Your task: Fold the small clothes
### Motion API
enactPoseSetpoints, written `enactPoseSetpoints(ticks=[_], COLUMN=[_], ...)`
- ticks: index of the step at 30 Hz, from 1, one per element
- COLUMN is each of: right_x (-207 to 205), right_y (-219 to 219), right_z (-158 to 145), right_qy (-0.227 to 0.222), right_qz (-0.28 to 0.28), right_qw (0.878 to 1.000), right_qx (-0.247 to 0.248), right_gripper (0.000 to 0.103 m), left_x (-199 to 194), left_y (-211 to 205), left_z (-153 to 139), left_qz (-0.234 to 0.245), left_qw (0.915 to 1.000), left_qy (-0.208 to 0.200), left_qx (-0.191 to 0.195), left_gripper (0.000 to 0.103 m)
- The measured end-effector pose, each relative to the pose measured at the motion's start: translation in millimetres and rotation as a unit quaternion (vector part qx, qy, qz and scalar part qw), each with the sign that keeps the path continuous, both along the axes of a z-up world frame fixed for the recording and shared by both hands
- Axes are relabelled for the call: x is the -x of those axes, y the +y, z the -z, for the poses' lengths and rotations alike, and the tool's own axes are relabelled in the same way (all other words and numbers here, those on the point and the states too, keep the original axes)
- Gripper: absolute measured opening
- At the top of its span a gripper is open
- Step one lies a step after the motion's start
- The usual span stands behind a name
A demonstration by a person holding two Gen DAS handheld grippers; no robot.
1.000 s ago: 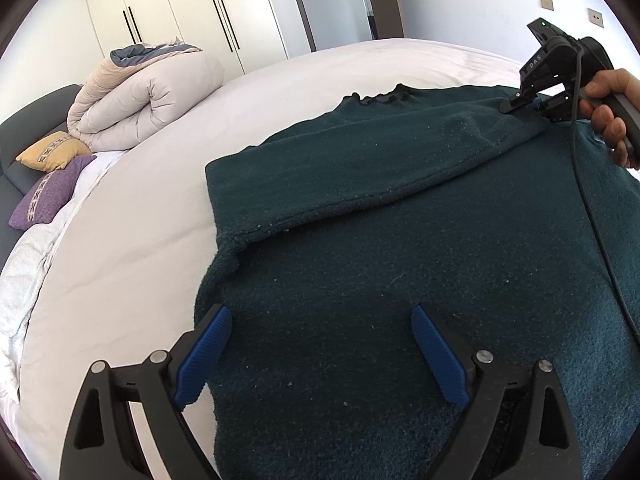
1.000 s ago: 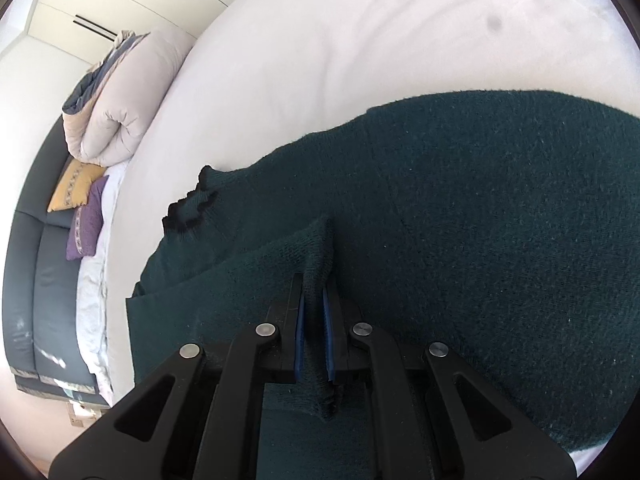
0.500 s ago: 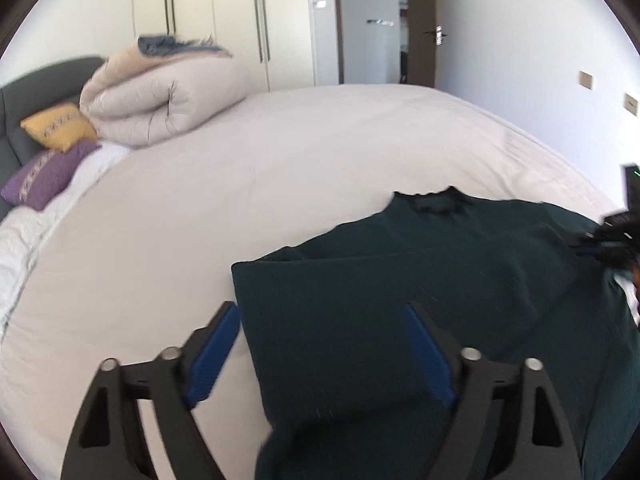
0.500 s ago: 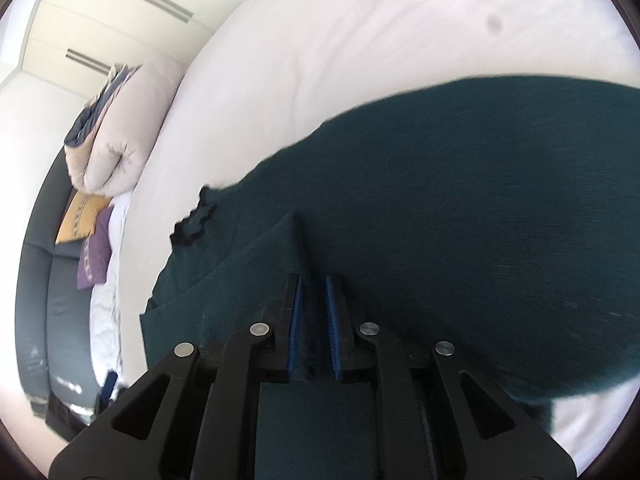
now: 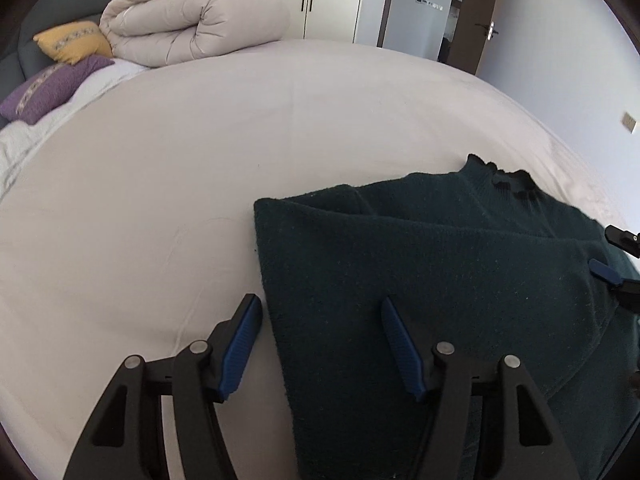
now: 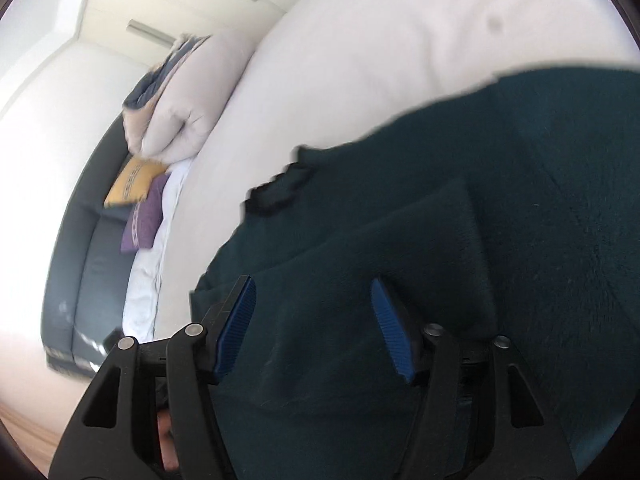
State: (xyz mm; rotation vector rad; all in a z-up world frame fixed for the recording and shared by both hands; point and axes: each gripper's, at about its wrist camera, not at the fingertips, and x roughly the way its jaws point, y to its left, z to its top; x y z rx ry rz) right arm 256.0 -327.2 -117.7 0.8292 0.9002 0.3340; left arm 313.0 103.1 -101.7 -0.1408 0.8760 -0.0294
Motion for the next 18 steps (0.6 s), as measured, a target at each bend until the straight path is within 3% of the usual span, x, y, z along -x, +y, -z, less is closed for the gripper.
enactPoseSetpoints(ticks=[3, 8, 11, 14, 17, 18], right_x=[11.1, 32.5, 35.3, 29.8, 17.0, 14.6], right_y=[-39.3, -75.8, -52.8, -6.0, 28.9, 29.2], right_z=[4.8, -13.6, -35.0, -45.3, -20.6, -1.9], right_qy=[-0.009, -0.007, -0.033, -0.041, 0.003, 0.036], right_qz=[0.045, 0.108, 0.063, -0.023, -0.073, -0.068], right_qw=[0.998, 0.994, 0.997, 0.999, 0.997, 0.997], right_qx=[-0.051, -0.025, -0.024, -0.02, 0.027, 0.026], right_gripper=[0.052, 0.053, 0.055, 0.056, 0.056, 0.056], left_x=[-0.6, -2.3, 2.8, 11.6, 7.7, 2.6], left_y=[10.5, 14.5, 15.5, 30.2, 44.4, 48.1], left_z=[2.0, 0.7, -4.0, -16.1, -31.7, -32.6], left_qz=[0.001, 0.0, 0.002, -0.01, -0.019, -0.016], left_qw=[0.9998, 0.9999, 0.9995, 0.9959, 0.9932, 0.9927], left_qy=[0.0, -0.001, -0.002, -0.01, -0.027, -0.022], left_qx=[0.019, 0.013, 0.031, 0.089, 0.112, 0.117], left_gripper=[0.067, 0.067, 0.066, 0.063, 0.062, 0.056])
